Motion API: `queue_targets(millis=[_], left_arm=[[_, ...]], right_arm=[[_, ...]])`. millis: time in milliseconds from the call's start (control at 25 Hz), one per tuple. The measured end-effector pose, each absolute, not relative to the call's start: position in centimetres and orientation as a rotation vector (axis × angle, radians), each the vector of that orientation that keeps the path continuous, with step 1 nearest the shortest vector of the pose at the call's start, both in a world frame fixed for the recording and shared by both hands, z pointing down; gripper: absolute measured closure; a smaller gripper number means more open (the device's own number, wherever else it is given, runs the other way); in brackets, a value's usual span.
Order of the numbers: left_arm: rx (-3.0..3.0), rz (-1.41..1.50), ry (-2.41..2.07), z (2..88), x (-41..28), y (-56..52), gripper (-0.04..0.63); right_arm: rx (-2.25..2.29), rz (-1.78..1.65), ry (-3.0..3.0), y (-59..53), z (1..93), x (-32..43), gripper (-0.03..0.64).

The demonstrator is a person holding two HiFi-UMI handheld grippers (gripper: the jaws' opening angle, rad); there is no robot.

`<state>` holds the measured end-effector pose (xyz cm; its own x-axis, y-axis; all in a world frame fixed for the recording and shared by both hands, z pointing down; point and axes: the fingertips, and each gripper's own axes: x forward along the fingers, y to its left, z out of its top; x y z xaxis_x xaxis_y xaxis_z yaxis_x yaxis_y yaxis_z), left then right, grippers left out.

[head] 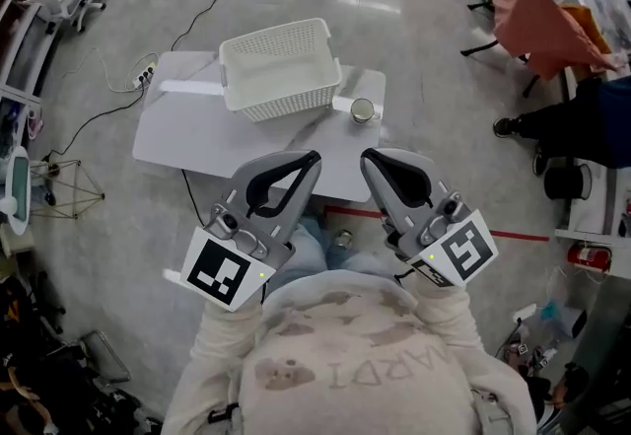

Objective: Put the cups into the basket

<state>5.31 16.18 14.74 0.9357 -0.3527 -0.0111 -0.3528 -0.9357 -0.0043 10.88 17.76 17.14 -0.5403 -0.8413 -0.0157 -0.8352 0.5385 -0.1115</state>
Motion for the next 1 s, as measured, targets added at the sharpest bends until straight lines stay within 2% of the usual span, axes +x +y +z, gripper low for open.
queue_targets(millis=[520,1000], left_arm=[[-3.127,-0.043,0.195,16.6,7.7,6.1,0.595],[-3.215,-0.003,0.241,19.1,13.3,3.8,0.595]], right_arm=[[-1.787,-0.174,2.659,4.9,19.7,13.2,0.591],[-1.995,-0.585,2.782,0.8,33.0,23.6,0.568]])
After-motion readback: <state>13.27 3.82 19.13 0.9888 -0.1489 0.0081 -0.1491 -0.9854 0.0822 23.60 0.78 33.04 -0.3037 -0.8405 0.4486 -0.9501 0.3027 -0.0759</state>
